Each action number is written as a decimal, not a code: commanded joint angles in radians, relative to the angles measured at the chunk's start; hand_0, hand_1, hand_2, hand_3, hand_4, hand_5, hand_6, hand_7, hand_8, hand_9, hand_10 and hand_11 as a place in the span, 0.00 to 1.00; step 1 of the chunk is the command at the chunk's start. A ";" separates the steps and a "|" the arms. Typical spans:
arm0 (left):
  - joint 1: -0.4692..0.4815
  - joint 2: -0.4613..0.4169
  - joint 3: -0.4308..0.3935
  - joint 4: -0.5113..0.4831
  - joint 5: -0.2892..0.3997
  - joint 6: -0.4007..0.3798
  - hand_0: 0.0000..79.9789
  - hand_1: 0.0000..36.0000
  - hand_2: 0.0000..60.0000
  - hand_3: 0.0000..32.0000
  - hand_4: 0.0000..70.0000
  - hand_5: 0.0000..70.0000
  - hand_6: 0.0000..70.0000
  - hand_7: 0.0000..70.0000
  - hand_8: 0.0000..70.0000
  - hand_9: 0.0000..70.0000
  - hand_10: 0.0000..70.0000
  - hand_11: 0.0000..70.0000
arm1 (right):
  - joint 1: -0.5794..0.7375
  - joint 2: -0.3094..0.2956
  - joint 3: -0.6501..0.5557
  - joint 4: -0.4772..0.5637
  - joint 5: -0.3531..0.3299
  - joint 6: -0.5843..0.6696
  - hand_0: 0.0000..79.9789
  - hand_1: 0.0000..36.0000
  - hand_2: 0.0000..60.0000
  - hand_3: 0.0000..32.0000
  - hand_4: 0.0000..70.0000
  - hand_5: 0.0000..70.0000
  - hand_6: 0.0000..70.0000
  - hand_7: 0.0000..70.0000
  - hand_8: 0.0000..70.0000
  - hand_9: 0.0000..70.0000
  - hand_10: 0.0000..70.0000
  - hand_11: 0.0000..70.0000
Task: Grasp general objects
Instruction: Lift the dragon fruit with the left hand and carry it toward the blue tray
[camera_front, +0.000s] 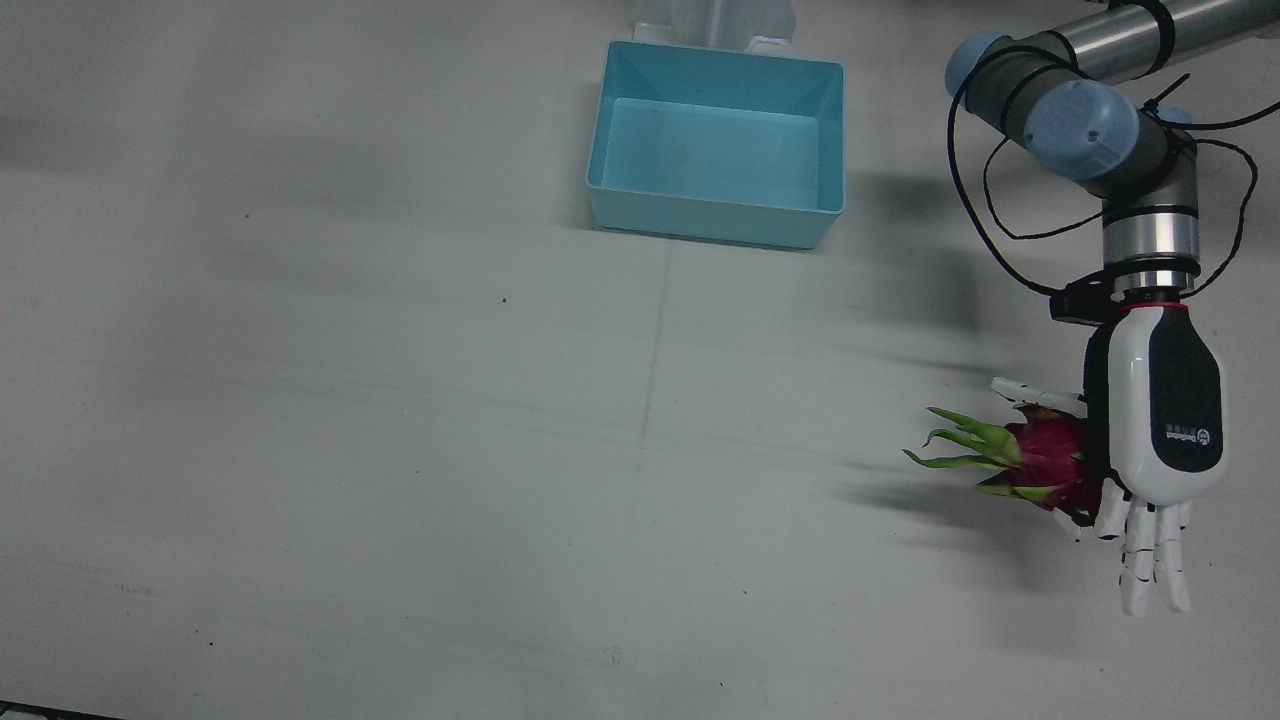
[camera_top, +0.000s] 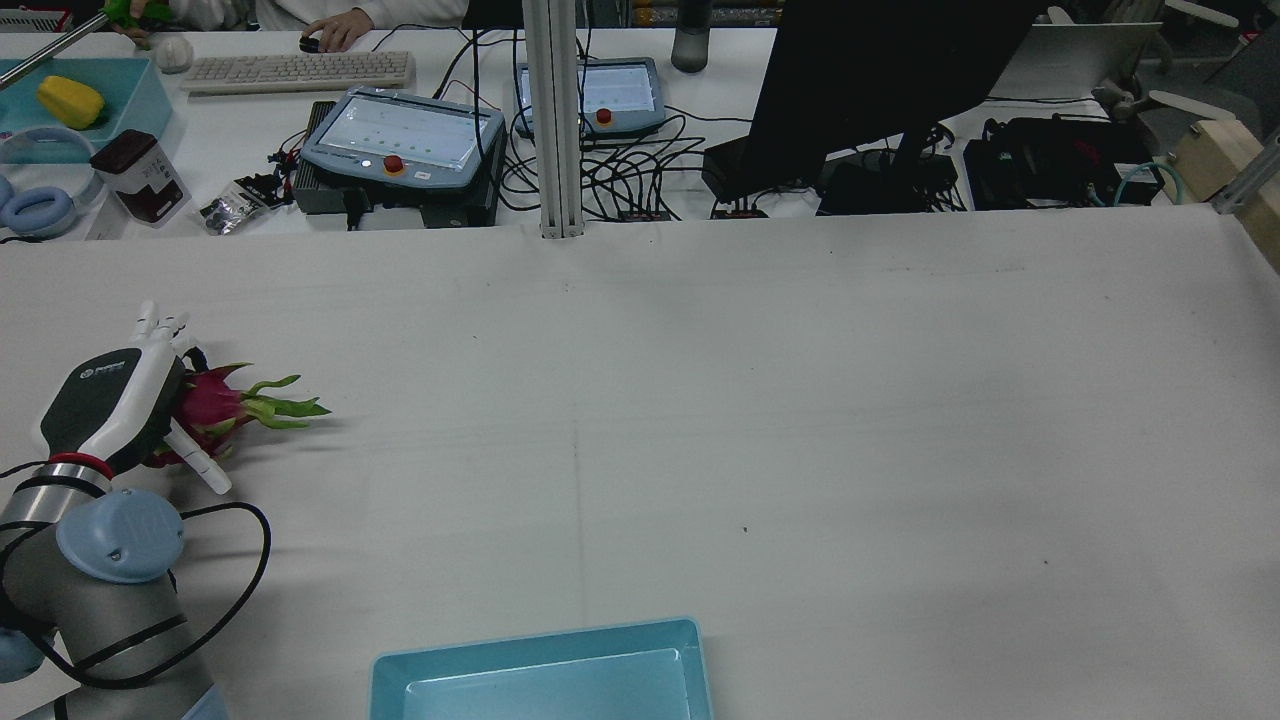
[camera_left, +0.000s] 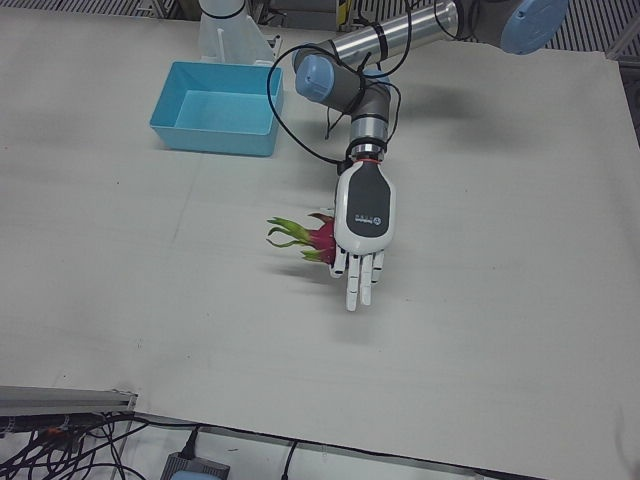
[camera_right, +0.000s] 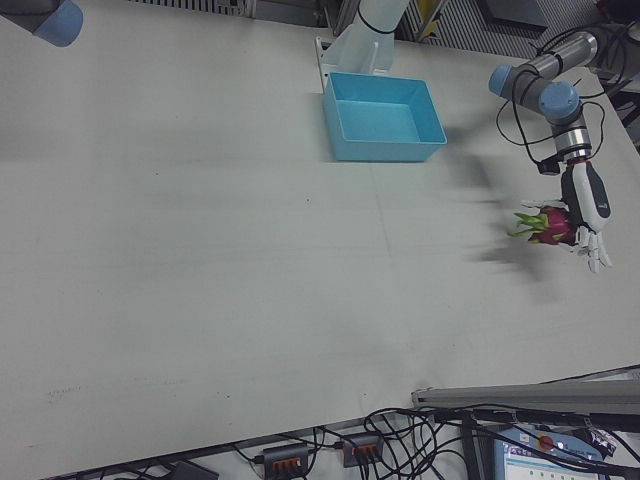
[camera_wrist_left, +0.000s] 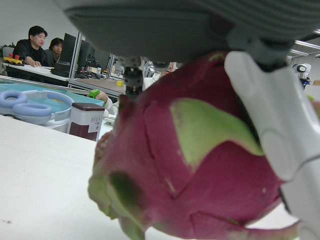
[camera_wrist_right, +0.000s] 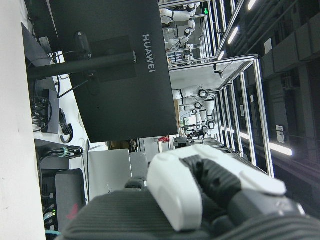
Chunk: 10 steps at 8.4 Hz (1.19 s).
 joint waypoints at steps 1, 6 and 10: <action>0.006 -0.002 -0.273 0.164 0.020 -0.001 0.44 0.94 1.00 0.00 0.00 1.00 0.10 0.05 0.01 0.00 0.26 0.40 | 0.000 0.000 0.000 -0.001 0.000 0.000 0.00 0.00 0.00 0.00 0.00 0.00 0.00 0.00 0.00 0.00 0.00 0.00; -0.037 -0.010 -0.377 -0.206 0.472 -0.006 0.50 0.61 1.00 0.00 0.03 1.00 0.14 0.09 0.02 0.01 0.32 0.48 | 0.000 0.000 0.000 0.001 0.000 0.000 0.00 0.00 0.00 0.00 0.00 0.00 0.00 0.00 0.00 0.00 0.00 0.00; 0.021 -0.198 -0.305 -0.231 0.697 -0.006 0.57 0.69 1.00 0.00 0.18 1.00 0.38 0.51 0.17 0.22 0.43 0.64 | 0.000 0.000 0.000 0.001 0.000 0.000 0.00 0.00 0.00 0.00 0.00 0.00 0.00 0.00 0.00 0.00 0.00 0.00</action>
